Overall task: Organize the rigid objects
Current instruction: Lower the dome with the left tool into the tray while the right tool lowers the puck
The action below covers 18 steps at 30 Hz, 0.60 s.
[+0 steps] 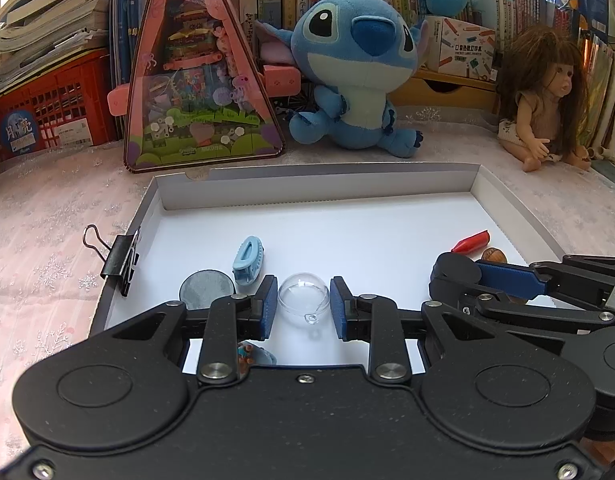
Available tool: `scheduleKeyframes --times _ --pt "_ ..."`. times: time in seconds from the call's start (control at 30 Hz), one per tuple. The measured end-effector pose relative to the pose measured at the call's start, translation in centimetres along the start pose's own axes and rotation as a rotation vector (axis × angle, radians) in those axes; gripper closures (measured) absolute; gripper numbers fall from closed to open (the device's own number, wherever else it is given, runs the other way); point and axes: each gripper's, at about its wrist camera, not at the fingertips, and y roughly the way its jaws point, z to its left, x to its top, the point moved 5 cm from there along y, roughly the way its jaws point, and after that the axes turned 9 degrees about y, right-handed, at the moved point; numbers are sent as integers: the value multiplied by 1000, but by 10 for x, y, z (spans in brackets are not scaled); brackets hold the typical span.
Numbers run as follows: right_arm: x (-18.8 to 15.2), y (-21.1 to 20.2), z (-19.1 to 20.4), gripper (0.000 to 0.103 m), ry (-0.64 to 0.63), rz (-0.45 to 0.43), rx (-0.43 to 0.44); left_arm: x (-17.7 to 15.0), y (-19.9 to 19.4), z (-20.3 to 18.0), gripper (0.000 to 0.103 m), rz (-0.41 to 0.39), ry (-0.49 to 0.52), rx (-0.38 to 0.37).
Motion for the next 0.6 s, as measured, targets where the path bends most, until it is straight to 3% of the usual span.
scheduleKeyframes --times 0.27,0.4,0.6 --pt "-1 -1 -1 63 10 -6 4 0 -1 0 76 -5 4 4" --pt "-1 -1 -1 55 14 -8 5 0 -1 1 75 -6 -3 1" --pt "-1 -3 -1 48 11 -17 1 0 -2 1 66 -6 -2 7"
